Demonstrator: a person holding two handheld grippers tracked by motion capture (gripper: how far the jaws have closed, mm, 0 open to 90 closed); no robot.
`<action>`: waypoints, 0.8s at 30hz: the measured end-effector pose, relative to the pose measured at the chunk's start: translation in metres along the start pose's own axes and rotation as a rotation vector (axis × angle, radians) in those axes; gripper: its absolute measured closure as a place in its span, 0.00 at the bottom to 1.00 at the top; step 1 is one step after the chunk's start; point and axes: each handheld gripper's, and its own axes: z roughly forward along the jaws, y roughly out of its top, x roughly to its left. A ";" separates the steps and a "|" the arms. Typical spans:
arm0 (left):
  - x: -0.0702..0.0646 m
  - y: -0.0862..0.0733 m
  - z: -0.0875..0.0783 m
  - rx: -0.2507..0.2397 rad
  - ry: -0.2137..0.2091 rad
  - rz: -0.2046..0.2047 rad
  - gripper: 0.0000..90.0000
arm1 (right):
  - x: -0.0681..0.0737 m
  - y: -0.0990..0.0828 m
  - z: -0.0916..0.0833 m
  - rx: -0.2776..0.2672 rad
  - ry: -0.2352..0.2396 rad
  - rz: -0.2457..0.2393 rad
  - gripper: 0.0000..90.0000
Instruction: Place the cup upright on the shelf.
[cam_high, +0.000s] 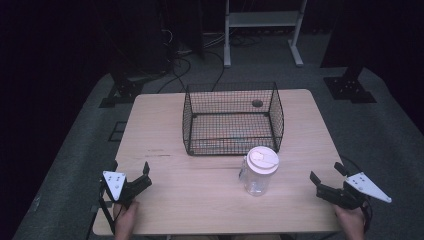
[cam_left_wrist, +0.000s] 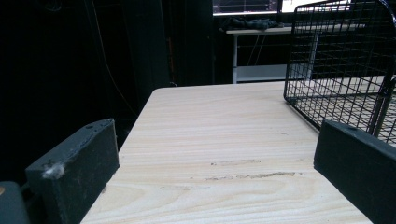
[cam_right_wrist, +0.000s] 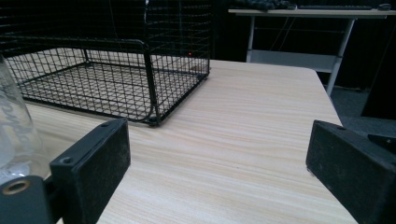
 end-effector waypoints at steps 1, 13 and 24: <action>0.000 0.000 0.000 0.000 0.000 0.001 0.00 | 0.000 0.000 0.000 -0.002 0.005 0.002 0.06; 0.000 0.000 0.000 0.001 -0.004 0.005 0.00 | 0.017 0.006 0.003 -0.008 0.064 -0.039 0.06; -0.001 0.000 -0.001 -0.001 -0.009 0.007 0.00 | 0.038 0.015 0.003 -0.019 0.122 -0.091 0.06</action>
